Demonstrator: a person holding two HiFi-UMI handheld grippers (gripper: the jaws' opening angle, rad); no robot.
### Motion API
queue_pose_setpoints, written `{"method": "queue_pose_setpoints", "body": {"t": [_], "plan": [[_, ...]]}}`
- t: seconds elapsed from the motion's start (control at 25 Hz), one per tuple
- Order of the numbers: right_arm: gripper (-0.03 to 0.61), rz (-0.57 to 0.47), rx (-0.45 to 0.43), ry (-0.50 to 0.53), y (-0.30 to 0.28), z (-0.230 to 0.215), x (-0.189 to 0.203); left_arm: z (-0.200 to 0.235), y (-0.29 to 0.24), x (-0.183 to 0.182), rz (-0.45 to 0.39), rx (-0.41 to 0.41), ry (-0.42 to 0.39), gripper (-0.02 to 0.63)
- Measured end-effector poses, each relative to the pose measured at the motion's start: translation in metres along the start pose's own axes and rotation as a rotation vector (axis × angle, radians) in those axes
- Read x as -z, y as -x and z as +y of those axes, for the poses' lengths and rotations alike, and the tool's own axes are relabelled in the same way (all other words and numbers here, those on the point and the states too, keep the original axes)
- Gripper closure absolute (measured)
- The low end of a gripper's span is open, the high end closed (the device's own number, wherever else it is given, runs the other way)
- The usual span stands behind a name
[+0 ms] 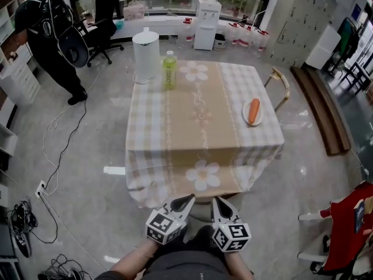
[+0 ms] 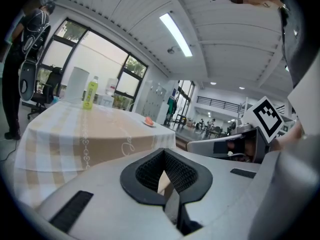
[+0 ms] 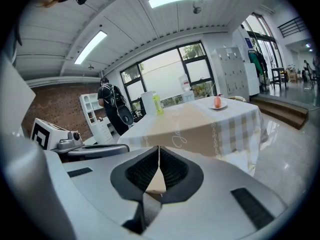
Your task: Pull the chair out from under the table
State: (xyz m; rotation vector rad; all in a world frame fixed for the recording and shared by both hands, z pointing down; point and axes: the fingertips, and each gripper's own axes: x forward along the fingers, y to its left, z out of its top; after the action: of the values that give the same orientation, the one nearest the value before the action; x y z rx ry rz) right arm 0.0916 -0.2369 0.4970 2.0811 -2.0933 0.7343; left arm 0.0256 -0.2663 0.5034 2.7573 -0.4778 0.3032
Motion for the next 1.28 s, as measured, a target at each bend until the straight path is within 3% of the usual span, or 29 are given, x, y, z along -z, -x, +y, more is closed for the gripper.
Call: {"method": "queue_pose_setpoints", "body": {"t": [0.36,0.72,1.28], "plan": [[0.565,0.046,-0.078,0.025,0.000,-0.011,0.003,0.001,-0.007,0.006,-0.002,-0.095,0.033,0.604],[0.565,0.062,-0.146,0.053,0.018,-0.051,-0.007,-0.018,-0.020,0.004,-0.024,-0.220,0.069,0.604],[0.565,0.087,-0.301,0.098,0.049,-0.079,-0.001,-0.070,-0.031,0.004,-0.026,-0.273,0.038,0.604]]}}
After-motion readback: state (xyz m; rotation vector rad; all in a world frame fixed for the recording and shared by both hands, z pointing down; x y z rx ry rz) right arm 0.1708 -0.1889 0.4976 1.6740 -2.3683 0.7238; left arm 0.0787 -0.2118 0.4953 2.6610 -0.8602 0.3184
